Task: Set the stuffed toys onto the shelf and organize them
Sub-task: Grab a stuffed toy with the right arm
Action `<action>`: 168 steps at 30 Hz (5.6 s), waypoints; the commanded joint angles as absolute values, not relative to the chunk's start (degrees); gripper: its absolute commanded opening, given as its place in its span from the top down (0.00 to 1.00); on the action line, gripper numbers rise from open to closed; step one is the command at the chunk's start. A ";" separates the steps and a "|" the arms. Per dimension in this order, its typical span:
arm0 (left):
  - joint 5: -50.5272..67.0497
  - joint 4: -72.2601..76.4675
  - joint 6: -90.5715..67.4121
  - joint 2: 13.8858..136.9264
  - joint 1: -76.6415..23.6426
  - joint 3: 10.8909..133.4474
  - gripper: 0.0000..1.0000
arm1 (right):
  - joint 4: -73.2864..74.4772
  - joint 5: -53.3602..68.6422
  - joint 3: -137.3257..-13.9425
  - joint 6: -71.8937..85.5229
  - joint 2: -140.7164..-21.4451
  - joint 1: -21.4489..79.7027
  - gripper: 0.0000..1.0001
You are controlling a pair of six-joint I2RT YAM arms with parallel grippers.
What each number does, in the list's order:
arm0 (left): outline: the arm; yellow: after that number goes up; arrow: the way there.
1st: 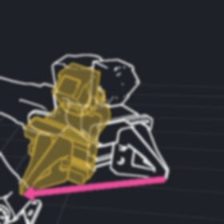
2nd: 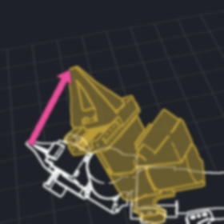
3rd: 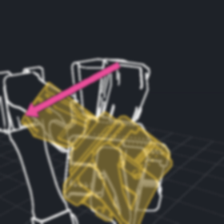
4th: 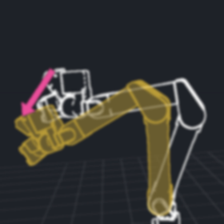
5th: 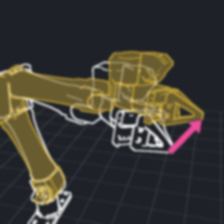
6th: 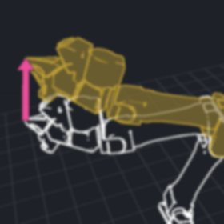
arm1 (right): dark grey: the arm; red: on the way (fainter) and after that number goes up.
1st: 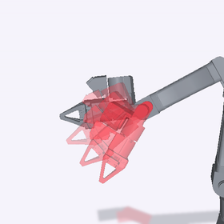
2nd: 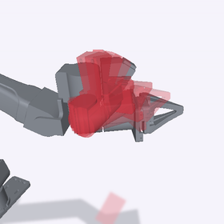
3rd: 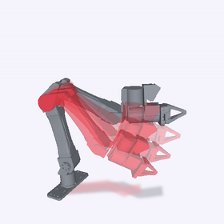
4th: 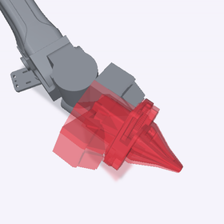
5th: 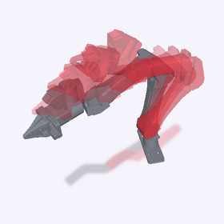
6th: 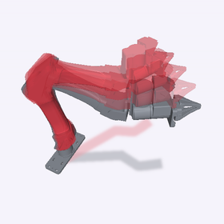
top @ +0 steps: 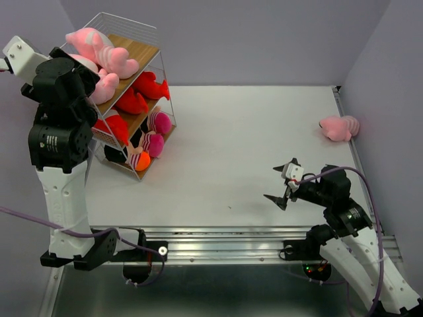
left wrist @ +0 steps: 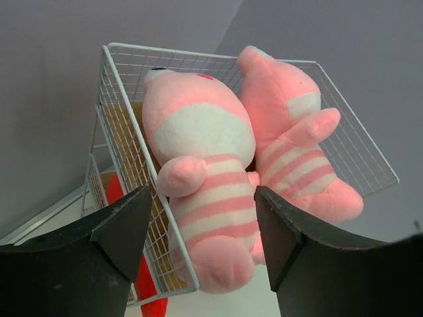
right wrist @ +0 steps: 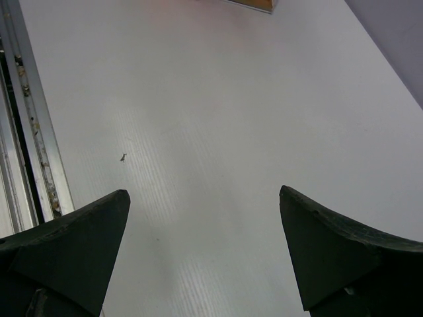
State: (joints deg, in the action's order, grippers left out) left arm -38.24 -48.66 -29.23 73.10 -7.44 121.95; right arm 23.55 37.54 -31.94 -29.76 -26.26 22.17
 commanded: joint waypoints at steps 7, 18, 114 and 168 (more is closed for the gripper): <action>-29.88 -45.44 -32.34 74.53 -1.94 123.13 0.32 | 21.36 37.79 -31.99 -30.32 -24.52 21.88 0.00; -29.53 -44.65 -32.87 72.42 -0.44 119.62 0.64 | 21.27 37.62 -31.99 -30.32 -23.99 21.88 0.00; -24.79 -29.18 -19.70 62.24 1.67 113.21 0.10 | 21.09 36.48 -32.08 -30.32 -24.79 21.36 0.00; -13.35 -3.96 -28.47 50.81 -65.30 52.05 0.01 | 16.19 -13.44 -85.96 -46.84 -112.12 -10.63 0.00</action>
